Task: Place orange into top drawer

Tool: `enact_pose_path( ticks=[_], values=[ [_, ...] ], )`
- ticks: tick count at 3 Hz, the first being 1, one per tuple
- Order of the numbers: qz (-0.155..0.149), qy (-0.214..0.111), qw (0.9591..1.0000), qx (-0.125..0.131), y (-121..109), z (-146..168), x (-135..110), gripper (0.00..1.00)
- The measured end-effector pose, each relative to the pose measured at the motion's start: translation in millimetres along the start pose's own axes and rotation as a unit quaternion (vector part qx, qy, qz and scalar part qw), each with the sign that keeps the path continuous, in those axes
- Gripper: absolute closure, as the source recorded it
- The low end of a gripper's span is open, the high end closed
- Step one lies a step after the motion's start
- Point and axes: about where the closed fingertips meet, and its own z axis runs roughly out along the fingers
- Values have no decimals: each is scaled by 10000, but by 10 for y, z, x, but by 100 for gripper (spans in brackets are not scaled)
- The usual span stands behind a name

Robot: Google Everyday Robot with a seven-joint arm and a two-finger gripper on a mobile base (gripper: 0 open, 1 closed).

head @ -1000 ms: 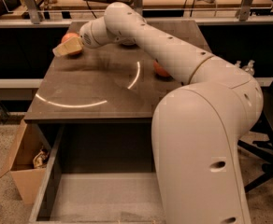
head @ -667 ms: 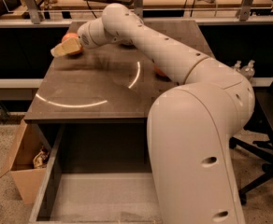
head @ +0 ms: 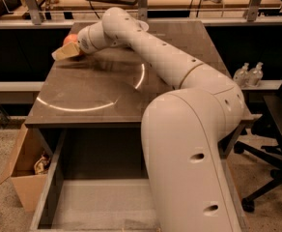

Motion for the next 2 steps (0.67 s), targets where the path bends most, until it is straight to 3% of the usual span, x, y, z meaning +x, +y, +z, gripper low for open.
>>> enact_pose_path(
  ticks=[2],
  values=[
    [6,18,10000,-31,36,44,19,64]
  ],
)
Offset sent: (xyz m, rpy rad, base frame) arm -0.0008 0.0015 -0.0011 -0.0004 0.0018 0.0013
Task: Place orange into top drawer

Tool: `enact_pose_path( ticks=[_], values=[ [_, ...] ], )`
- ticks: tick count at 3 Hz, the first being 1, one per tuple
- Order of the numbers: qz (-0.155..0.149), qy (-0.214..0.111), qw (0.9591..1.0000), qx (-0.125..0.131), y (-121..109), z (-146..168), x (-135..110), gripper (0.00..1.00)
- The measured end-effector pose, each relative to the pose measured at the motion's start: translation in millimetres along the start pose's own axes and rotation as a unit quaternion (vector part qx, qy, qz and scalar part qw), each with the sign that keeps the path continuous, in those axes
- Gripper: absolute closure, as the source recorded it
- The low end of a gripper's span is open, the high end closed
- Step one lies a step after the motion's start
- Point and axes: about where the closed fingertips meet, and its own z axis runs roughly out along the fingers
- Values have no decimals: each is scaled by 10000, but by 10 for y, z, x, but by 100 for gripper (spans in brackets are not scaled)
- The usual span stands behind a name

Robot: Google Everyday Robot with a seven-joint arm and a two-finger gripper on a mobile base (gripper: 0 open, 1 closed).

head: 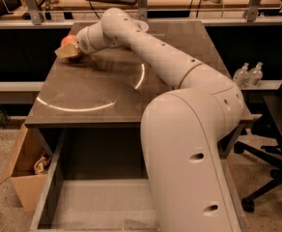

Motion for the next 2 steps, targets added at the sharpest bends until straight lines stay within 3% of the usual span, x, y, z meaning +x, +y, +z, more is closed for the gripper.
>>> enact_pose_path(
  ticks=[1,2],
  values=[
    [2,12,10000,-23,22,31,13,89],
    [4,21,10000,-40,38,55,23,100]
  ],
)
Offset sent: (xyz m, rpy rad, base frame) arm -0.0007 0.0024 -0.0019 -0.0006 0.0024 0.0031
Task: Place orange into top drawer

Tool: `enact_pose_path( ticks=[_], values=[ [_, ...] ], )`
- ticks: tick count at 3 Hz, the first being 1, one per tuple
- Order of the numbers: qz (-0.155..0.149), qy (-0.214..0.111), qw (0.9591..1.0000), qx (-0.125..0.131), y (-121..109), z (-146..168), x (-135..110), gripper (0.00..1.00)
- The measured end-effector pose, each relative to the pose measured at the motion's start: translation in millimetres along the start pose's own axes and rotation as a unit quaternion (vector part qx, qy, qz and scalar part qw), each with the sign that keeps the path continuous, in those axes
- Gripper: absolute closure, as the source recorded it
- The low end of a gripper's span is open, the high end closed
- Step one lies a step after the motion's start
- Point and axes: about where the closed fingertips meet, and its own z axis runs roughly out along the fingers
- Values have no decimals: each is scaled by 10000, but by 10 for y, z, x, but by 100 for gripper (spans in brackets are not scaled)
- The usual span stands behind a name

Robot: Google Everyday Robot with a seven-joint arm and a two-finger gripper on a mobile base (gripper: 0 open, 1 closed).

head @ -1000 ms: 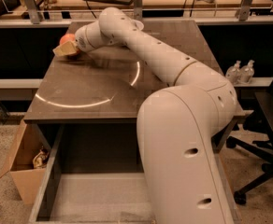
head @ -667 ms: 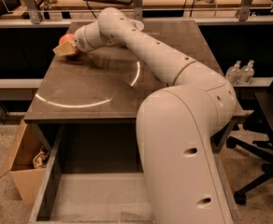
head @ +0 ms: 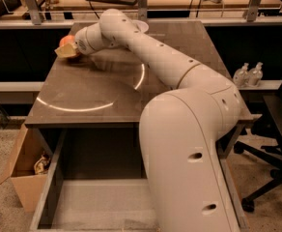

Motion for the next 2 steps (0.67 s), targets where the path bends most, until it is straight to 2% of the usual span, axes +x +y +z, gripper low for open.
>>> enact_pose_path(
  ticks=[2],
  values=[
    [-85,74,9999,35,-6,-101,-83,100]
  ],
)
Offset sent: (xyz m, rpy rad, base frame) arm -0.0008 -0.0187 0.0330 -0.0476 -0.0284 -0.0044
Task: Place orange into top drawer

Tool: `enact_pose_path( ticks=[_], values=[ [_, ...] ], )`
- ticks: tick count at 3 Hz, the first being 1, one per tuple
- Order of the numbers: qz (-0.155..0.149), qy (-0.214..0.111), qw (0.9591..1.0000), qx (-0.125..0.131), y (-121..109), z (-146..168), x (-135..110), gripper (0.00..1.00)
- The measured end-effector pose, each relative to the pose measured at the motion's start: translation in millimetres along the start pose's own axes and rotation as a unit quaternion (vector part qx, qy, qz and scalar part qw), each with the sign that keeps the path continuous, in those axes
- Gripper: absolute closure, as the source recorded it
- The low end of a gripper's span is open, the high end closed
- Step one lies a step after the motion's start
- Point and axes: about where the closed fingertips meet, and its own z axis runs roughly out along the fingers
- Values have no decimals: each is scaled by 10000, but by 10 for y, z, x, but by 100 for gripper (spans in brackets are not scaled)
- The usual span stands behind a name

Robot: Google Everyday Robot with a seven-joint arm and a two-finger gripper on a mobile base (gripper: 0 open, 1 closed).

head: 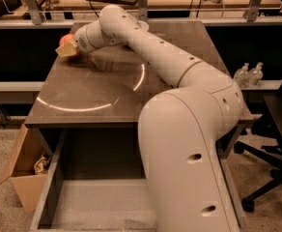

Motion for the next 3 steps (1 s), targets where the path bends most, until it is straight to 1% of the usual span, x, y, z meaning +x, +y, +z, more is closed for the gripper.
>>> enact_pose_path(
  ticks=[1,2,3],
  values=[
    [-122,-1,9999,120,67,-328,-113,100],
    [-210,-43,9995,226,304,-700,-149,100],
    [-209,-166,9990,357,611,-1087,-155,100]
  ],
)
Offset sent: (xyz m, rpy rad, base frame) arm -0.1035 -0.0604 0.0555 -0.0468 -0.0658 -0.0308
